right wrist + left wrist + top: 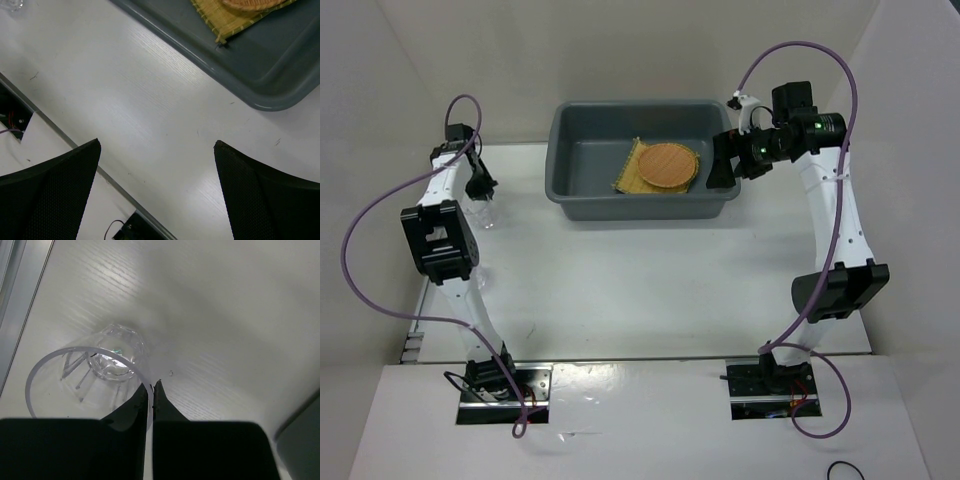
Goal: Place the mixed dishes into the plastic bin
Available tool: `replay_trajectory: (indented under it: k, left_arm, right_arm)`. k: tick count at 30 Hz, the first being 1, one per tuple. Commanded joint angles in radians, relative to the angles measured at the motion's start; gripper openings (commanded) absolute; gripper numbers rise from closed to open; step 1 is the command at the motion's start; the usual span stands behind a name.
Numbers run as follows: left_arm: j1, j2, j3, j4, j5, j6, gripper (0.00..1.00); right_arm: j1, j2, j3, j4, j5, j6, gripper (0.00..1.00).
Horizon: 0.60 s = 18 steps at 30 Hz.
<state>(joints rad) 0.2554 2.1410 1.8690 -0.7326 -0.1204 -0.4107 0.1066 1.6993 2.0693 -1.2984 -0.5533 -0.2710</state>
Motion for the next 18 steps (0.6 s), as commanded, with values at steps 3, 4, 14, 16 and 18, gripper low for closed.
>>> replay_trajectory:
  k: [3, 4, 14, 16, 18]
  left_arm:
    - [0.007, -0.131, -0.011, 0.065, 0.105, -0.014, 0.00]
    - [0.007, -0.162, -0.027, 0.123, 0.173, -0.032, 0.00]
    - [-0.030, -0.425, -0.190, 0.834, 0.867, -0.440, 0.00]
    - [-0.086, -0.389, -0.118, 0.823, 0.867, -0.456, 0.00]
    - [-0.137, -0.350, 0.082, 0.638, 0.786, -0.334, 0.00]
  right_arm:
    - [0.002, 0.010, 0.038, 0.001, -0.020, -0.011, 0.98]
    - [0.002, 0.010, 0.047, 0.001, -0.020, -0.011, 0.98]
    - [0.002, 0.000, 0.078, 0.001, -0.020, -0.030, 0.98]
    - [0.002, -0.009, 0.069, 0.001, -0.020, -0.030, 0.98]
    - [0.002, -0.009, 0.069, 0.001, -0.020, -0.030, 0.98]
